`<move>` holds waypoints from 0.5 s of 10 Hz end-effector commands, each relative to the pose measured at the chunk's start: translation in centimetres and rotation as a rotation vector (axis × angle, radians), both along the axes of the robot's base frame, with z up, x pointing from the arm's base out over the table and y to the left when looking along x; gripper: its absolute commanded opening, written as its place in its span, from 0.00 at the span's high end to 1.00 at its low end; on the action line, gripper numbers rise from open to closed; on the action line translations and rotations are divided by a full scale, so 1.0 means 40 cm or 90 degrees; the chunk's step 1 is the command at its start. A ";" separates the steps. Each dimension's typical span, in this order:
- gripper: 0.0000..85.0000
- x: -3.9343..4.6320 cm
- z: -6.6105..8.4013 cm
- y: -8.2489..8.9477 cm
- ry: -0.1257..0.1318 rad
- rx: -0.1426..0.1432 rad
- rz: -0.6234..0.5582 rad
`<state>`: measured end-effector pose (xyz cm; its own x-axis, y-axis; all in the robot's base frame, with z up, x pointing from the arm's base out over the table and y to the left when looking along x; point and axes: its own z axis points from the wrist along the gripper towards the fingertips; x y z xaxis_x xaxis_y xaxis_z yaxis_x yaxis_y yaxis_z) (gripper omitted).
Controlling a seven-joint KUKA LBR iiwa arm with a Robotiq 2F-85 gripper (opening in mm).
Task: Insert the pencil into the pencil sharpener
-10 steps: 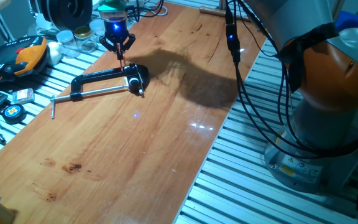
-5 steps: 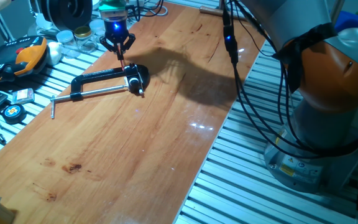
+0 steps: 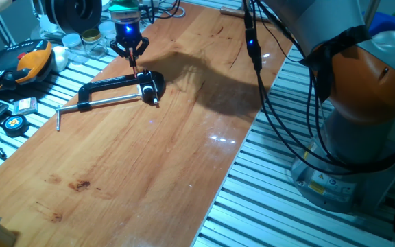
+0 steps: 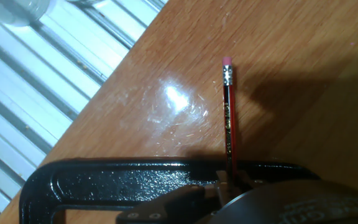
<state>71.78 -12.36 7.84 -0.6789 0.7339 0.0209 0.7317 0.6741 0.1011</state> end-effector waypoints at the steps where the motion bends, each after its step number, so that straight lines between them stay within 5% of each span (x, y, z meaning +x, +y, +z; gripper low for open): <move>1: 1.00 0.000 0.000 0.000 -0.001 0.010 0.012; 3: 1.00 0.000 0.000 0.000 0.003 0.002 0.044; 5: 1.00 0.000 0.000 0.000 -0.020 -0.003 0.030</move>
<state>71.78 -12.34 7.85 -0.7169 0.6971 -0.0048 0.6918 0.7123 0.1189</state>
